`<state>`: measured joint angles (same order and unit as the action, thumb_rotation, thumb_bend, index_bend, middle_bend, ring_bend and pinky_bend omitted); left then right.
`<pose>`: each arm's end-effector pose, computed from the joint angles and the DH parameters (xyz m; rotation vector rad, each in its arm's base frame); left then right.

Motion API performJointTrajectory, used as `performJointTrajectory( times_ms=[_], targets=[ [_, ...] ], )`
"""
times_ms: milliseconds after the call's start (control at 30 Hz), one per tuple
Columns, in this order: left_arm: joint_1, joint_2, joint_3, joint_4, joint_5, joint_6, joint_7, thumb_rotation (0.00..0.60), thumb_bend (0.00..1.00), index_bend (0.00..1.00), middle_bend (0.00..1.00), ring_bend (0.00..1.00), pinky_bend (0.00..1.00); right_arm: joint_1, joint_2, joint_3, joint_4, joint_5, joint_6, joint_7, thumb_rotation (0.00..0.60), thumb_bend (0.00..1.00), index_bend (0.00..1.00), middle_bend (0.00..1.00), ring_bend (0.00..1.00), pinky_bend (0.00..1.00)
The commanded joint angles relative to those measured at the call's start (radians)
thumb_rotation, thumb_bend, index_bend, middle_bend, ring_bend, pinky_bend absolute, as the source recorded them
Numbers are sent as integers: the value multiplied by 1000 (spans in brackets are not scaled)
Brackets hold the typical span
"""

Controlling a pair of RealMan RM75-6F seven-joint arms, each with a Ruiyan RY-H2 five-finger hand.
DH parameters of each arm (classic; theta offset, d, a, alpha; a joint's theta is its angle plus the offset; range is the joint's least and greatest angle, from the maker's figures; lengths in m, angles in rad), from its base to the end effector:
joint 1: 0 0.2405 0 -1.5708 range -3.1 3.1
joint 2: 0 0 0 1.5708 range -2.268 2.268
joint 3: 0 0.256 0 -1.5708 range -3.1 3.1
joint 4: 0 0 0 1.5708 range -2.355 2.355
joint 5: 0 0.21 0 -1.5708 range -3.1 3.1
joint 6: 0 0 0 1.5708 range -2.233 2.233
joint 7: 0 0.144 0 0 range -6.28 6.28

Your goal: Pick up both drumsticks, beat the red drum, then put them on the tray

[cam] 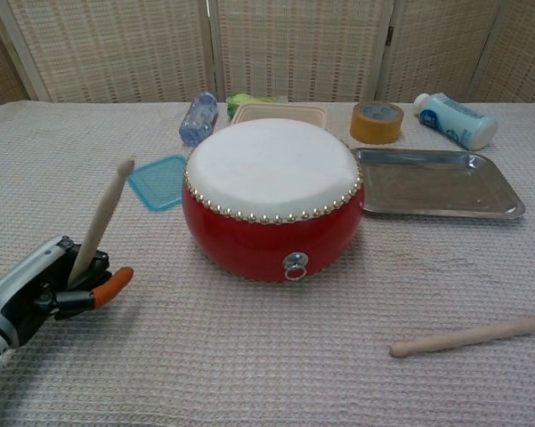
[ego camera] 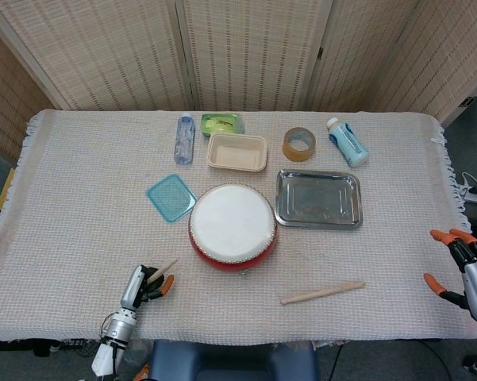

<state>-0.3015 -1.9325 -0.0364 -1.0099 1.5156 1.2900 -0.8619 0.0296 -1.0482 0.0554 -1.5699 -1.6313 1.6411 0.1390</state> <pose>-0.2415 0.2276 -0.0887 -1.1220 -1.8514 -1.6021 -0.3054 -0.1633 0.1980 1.3790 -0.7870 1.0579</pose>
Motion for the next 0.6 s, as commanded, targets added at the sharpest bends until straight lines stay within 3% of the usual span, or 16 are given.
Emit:
performJointTrajectory(
  times_ms=[33, 300, 600],
  targets=[
    [1, -6, 9, 22, 28, 41, 47, 600, 618, 1000, 1000, 1000, 1000, 2, 6, -6, -9, -2, -11, 4, 600, 131, 220, 283, 200, 366],
    [-14, 84, 26, 34, 135, 175, 342, 600, 617, 1000, 1000, 1000, 1000, 60, 23, -63, -73, -28, -177, 33, 600, 130, 316, 283, 205, 366],
    [0, 295, 18, -226, 119, 191, 552, 600, 566, 1000, 1000, 1000, 1000, 191, -124, -95, -58, -101, -389, -53, 600, 150, 430, 283, 206, 368]
  ],
)
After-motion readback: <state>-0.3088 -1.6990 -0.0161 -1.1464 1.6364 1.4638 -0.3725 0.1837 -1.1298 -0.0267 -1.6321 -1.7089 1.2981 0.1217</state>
